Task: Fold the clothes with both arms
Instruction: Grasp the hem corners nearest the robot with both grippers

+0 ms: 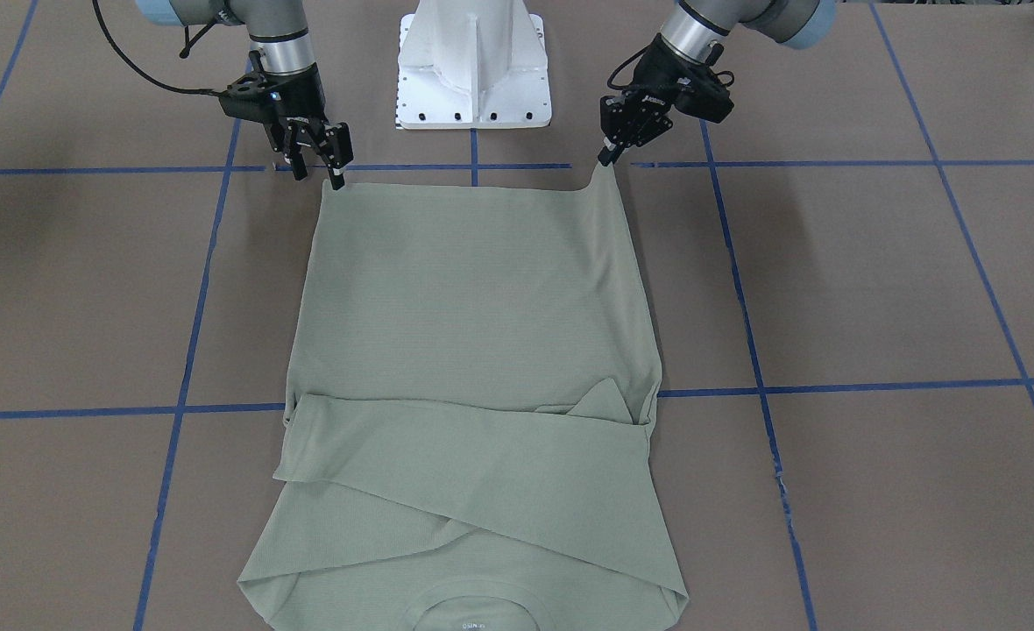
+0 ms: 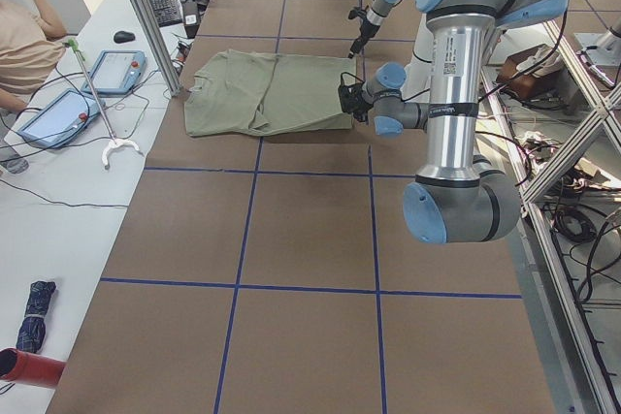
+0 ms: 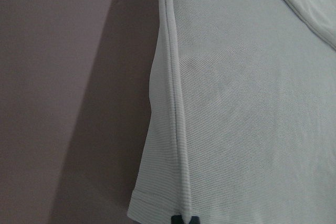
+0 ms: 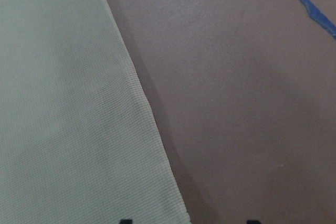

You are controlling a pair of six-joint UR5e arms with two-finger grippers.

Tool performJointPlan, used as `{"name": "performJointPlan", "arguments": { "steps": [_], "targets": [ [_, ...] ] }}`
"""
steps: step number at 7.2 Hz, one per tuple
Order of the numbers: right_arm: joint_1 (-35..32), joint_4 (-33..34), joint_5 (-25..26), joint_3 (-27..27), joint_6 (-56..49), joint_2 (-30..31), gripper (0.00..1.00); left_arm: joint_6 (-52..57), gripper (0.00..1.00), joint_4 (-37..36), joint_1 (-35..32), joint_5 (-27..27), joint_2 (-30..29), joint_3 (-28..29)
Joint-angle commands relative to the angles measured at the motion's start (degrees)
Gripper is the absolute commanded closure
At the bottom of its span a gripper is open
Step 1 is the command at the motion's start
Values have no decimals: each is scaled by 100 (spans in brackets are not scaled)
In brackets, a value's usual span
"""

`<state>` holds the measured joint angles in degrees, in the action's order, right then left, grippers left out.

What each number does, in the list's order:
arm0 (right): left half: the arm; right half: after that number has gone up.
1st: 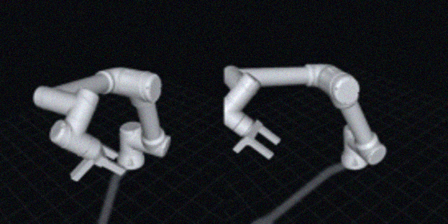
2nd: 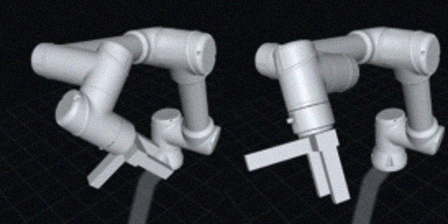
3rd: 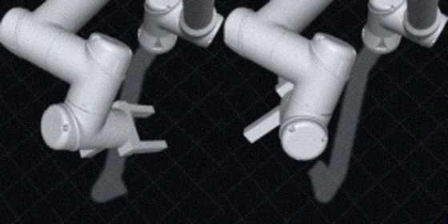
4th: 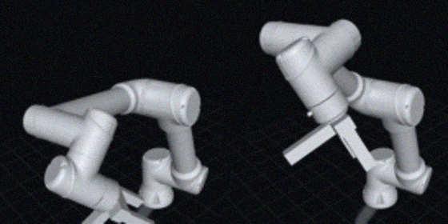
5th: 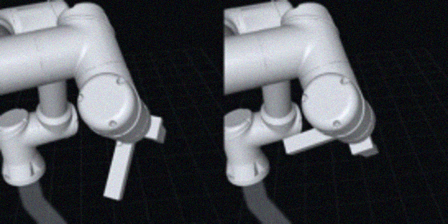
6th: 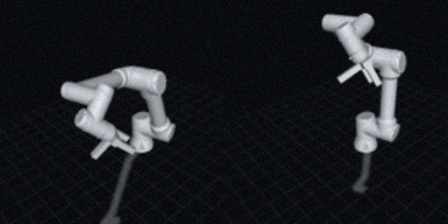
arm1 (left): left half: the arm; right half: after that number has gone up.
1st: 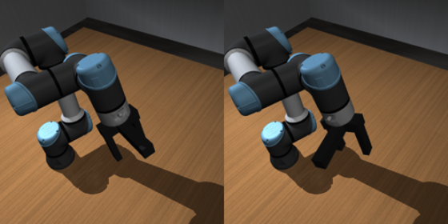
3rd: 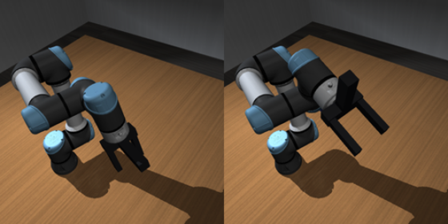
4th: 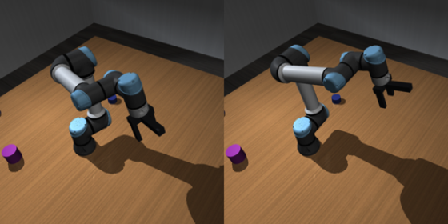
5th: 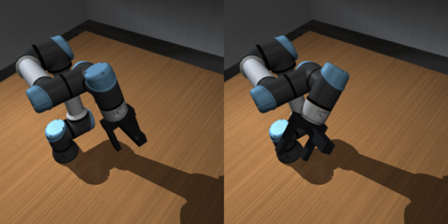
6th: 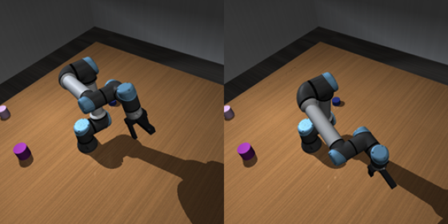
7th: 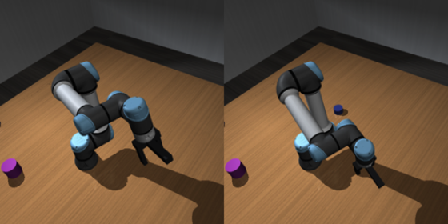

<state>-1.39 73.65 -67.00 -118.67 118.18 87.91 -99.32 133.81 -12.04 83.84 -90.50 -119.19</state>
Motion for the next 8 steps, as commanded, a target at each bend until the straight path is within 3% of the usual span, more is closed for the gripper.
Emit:
{"name": "performJointPlan", "arguments": {
  "steps": [1,2,3,4,5,6,8],
  "targets": [
    [78,9,108,133,21,-72,23,-8,100,4,0,1,-3,1],
    [86,0,108,151,21,-81,27,-8,100,4,0,1,6,1],
    [87,9,117,160,21,-150,38,-8,100,4,0,1,-3,1],
    [87,0,117,169,29,-177,59,-8,100,4,0,1,6,1],
    [69,0,117,169,56,-204,93,-8,100,4,0,1,-3,10],
    [69,0,117,169,56,-204,100,-17,100,4,0,1,-3,1],
    [-1,61,126,90,30,-186,100,-8,100,4,0,1,-3,1]
  ]
}}
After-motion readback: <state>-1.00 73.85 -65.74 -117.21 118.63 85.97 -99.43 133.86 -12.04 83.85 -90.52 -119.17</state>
